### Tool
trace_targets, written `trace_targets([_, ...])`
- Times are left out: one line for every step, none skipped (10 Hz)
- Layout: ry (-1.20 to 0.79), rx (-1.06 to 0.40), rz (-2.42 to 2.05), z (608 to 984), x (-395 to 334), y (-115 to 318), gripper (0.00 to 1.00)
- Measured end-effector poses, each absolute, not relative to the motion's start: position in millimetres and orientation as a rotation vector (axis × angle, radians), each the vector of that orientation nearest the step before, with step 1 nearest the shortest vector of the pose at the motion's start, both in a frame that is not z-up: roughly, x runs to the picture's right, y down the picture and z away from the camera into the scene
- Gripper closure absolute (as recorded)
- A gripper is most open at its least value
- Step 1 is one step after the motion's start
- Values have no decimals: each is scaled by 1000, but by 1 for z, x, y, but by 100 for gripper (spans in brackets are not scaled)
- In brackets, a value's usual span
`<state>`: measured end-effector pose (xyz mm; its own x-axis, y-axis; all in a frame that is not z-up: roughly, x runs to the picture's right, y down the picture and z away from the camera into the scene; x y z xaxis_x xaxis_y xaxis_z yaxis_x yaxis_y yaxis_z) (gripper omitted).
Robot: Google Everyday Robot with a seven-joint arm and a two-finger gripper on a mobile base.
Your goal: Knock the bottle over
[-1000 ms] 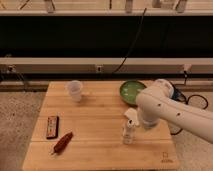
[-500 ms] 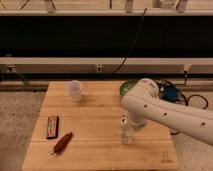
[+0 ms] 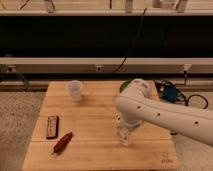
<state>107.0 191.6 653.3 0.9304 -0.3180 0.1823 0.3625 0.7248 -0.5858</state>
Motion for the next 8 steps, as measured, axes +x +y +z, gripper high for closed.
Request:
trace_targets([-73, -661, -385, 653, 104, 193, 100])
trace_targets([-75, -661, -395, 652, 102, 193, 100])
trace_targets([-77, -660, -402, 651, 100, 194, 100])
trace_targets([-79, -659, -410, 650, 96, 195, 100])
trace_targets([-82, -656, -421, 649, 92, 195, 100])
trace_targets([-88, -653, -429, 649, 84, 195, 100])
trace_targets([-92, -653, -435, 649, 77, 195, 100])
trace_targets([-101, -650, -438, 649, 71, 196, 100])
